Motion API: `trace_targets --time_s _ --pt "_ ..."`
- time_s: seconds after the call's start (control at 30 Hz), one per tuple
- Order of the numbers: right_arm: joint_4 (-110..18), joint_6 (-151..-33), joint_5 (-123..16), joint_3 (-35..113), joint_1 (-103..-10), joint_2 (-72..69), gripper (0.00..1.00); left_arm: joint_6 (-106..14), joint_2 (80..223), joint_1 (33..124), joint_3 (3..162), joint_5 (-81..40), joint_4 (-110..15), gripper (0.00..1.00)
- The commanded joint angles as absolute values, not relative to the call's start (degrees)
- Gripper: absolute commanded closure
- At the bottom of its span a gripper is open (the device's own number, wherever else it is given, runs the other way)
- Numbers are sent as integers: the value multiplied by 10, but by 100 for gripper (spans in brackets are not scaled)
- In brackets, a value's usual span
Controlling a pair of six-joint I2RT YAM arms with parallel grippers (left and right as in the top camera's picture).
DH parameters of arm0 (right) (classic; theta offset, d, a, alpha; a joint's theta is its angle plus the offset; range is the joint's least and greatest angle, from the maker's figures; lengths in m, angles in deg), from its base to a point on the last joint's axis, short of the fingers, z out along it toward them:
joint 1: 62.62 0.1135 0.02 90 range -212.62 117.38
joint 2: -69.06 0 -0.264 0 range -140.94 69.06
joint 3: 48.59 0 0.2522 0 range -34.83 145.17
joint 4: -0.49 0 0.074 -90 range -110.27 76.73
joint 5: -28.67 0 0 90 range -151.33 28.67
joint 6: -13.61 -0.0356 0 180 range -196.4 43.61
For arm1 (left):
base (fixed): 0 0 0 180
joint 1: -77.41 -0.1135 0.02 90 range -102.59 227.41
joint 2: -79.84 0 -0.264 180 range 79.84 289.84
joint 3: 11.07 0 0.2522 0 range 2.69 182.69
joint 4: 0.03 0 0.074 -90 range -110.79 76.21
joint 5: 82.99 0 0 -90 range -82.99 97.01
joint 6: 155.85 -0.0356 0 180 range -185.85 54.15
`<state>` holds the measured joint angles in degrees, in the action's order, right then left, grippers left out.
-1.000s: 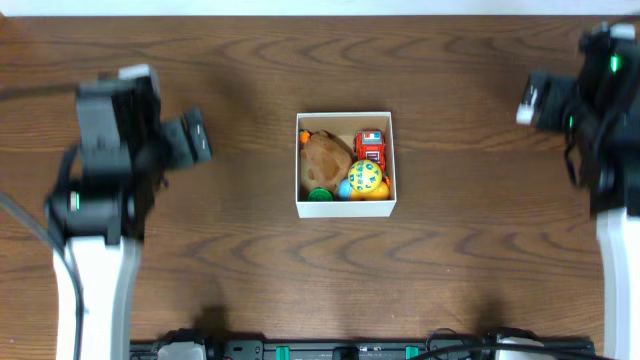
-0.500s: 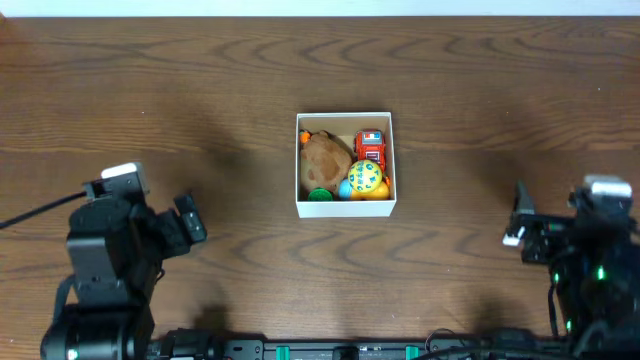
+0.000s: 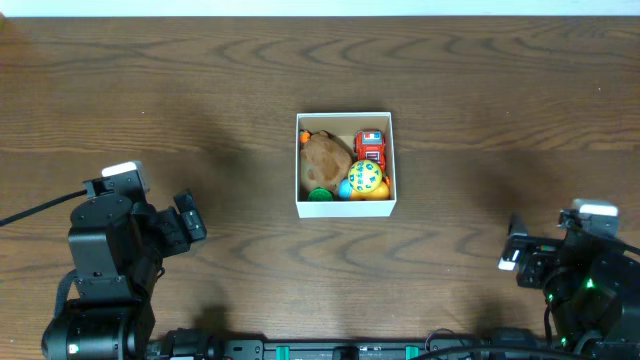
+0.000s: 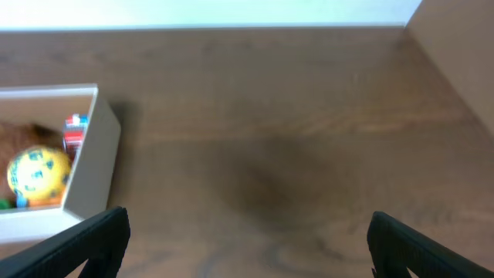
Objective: Pack container
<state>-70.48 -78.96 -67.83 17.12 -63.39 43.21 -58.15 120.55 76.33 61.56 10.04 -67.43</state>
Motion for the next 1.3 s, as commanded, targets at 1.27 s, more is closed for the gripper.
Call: trace_targets --time_s 1.27 --pt "-347 -648 -619 -124 -604 687 1 -574 1205 762 617 107 -675 2"
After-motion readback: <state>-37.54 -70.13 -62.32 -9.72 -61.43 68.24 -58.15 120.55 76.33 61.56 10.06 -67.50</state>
